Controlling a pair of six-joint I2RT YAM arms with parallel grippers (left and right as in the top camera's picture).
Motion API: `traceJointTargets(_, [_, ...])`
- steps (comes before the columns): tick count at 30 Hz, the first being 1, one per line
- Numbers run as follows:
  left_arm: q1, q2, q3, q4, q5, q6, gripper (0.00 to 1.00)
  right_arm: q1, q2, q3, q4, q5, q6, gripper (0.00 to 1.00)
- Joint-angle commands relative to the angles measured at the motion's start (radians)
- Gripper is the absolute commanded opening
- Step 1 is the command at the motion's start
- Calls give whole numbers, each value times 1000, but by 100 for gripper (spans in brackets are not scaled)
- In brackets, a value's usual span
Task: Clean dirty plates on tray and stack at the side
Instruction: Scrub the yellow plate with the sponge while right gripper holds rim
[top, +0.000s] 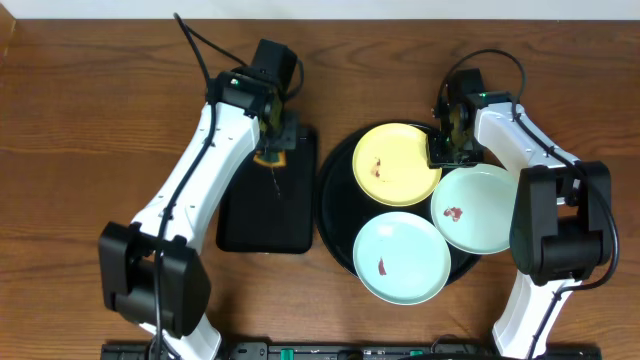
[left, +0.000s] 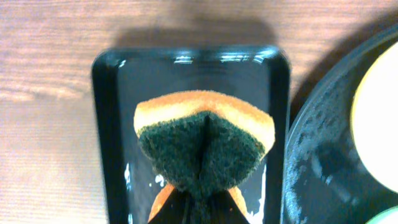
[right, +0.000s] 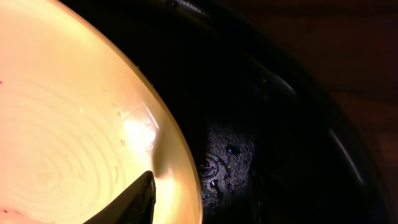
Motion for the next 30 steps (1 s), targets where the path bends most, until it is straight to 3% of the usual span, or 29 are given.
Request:
traceJointTargets(1, [-9,32,13,77,88,16,7,18,1,-5,2,9,-4,48])
traceJointTargets(4, [-39,37,13,172,199,17,7,18,1,-5,2,9,-4,48])
traceJointTargets(10, [-151,94,14,326,203,24,8,18,1,-5,2,9,-4,48])
traceJointTargets(21, [-285,302,203,244,204,108,7,18,1,-5,5,9,-4,48])
traceJointTargets(30, [-304,365,225,258,89,227,7,21,1,-5,6,9,-4,47])
